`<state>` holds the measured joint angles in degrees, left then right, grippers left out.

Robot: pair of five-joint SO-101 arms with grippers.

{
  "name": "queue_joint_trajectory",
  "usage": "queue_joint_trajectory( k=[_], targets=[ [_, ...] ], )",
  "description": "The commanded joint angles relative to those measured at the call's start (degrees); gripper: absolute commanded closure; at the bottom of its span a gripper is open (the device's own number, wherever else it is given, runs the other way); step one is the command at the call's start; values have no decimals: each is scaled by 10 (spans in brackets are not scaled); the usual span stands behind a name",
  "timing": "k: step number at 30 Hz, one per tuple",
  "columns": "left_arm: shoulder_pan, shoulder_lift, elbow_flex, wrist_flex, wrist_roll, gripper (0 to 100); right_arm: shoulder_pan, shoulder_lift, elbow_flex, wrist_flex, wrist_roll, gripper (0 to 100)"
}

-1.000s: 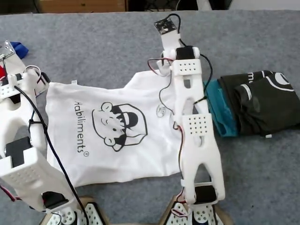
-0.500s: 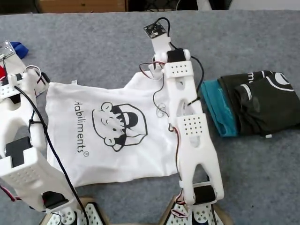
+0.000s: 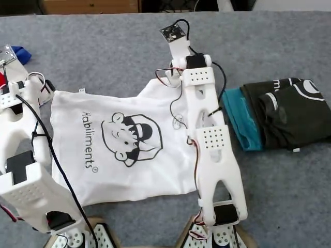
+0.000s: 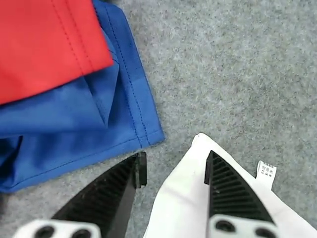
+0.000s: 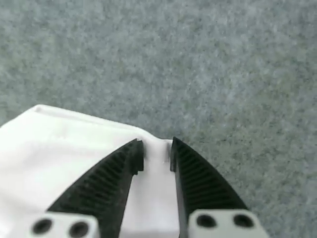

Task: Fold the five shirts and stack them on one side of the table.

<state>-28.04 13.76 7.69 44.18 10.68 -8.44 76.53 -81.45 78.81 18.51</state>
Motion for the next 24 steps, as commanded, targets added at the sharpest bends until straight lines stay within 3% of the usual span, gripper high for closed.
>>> queue_joint_trajectory(
  k=[1,4,9,24],
  targets=[
    [-2,-6,-5,-4,-8,787,11,-7,-13,-6,3,891],
    [-2,-6,-5,-4,-9,787,14,-7,-37,8,-10,885],
    [-2,-7,-5,-4,-9,787,37,-2,-73,23,-87,783],
    [-2,-7,-5,-4,-9,787,16,-2,-30,2,-72,799]
  ],
)
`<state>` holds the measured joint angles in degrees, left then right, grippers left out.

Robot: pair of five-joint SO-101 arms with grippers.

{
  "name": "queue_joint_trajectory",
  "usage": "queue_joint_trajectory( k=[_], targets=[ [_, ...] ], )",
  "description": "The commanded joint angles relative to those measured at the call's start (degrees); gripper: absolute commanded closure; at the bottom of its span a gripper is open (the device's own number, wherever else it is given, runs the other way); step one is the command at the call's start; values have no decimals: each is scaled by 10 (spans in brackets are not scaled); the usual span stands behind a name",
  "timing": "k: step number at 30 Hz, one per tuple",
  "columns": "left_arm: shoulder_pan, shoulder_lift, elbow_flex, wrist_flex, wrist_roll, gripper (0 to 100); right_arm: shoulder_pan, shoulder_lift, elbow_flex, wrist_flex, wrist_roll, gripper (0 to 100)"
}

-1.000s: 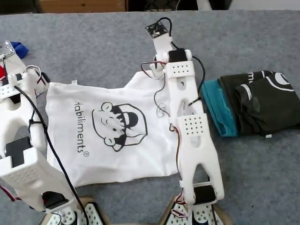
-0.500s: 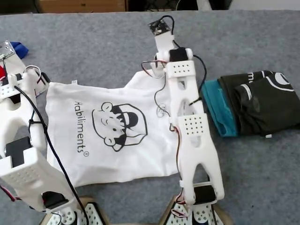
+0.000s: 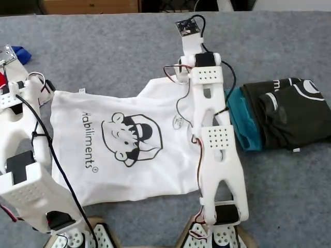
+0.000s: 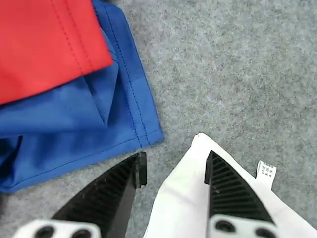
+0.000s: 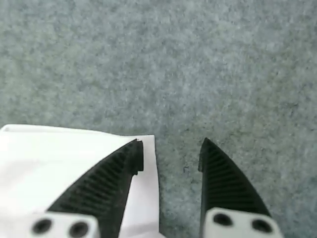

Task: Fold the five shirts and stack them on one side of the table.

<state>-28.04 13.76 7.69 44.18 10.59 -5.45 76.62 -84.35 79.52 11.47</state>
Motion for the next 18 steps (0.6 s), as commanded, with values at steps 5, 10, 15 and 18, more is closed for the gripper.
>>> queue_joint_trajectory(
  k=[5,10,15,18],
  targets=[
    [-2,-7,-5,-4,-8,787,-32,-2,0,-5,-1,800],
    [-3,-7,-5,-4,-7,787,-29,-3,27,-24,-4,801],
    [-3,-7,-4,-3,-7,787,-25,-3,28,-23,-20,801],
    [-3,-7,-4,-3,-6,787,-22,-2,29,-22,-24,803]
  ],
)
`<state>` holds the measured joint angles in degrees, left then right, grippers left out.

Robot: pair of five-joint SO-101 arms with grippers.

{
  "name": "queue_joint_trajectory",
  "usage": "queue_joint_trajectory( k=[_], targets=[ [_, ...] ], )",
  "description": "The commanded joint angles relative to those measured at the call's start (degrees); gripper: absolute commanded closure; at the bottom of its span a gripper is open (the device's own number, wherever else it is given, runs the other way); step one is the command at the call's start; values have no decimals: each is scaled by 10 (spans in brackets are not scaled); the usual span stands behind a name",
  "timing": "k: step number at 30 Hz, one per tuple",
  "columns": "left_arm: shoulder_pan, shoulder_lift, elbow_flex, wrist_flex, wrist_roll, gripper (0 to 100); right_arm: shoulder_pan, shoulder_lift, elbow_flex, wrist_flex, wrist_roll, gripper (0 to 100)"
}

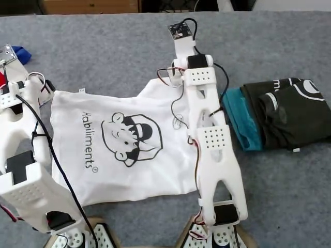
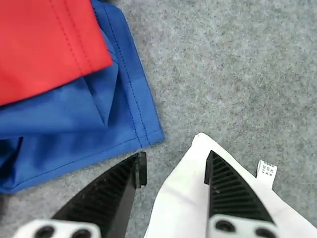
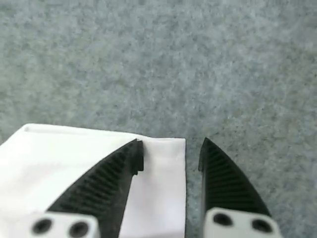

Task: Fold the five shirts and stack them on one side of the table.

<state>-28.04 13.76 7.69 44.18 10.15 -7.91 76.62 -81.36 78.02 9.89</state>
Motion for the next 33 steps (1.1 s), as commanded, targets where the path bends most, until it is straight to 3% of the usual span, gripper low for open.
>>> queue_joint_trajectory(
  k=[1,12,18,25,33],
  targets=[
    [-3,-7,-1,-3,-2,787,3,-2,1,-6,-8,814],
    [-3,-11,5,-3,-1,787,4,-7,11,-7,-4,988],
    [-5,-11,4,-3,14,784,21,-7,-1,-6,-7,986],
    [-11,-12,-15,-3,84,783,63,-7,-150,52,-7,987],
    [49,-6,-29,-8,137,784,103,3,-106,62,23,987]
  ],
)
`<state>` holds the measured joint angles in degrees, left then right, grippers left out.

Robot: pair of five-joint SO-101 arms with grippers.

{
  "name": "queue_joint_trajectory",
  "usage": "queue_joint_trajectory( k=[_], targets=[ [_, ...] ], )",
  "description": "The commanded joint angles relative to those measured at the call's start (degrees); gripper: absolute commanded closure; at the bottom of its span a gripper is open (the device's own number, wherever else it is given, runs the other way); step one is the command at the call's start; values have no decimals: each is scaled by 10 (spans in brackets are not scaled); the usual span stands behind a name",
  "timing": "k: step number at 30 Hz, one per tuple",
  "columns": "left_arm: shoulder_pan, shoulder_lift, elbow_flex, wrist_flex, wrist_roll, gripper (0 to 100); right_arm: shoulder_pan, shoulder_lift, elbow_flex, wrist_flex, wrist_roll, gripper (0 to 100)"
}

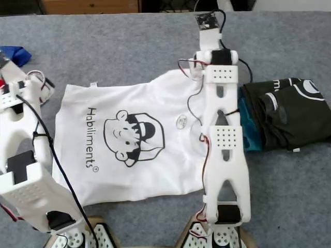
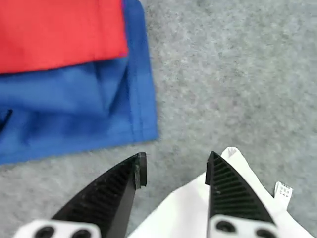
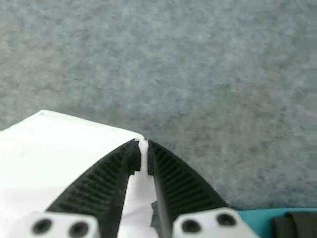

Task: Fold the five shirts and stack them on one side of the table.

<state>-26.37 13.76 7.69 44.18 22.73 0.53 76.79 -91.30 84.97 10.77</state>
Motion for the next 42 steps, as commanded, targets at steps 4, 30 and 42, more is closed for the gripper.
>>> queue_joint_trajectory(
  k=[4,30,42],
  targets=[
    [70,-5,-29,-8,12,785,40,8,-47,4,15,987],
    [153,227,-357,140,20,787,31,25,-44,9,17,987],
    [109,266,-398,197,-8,788,31,28,-44,7,17,987]
  ],
)
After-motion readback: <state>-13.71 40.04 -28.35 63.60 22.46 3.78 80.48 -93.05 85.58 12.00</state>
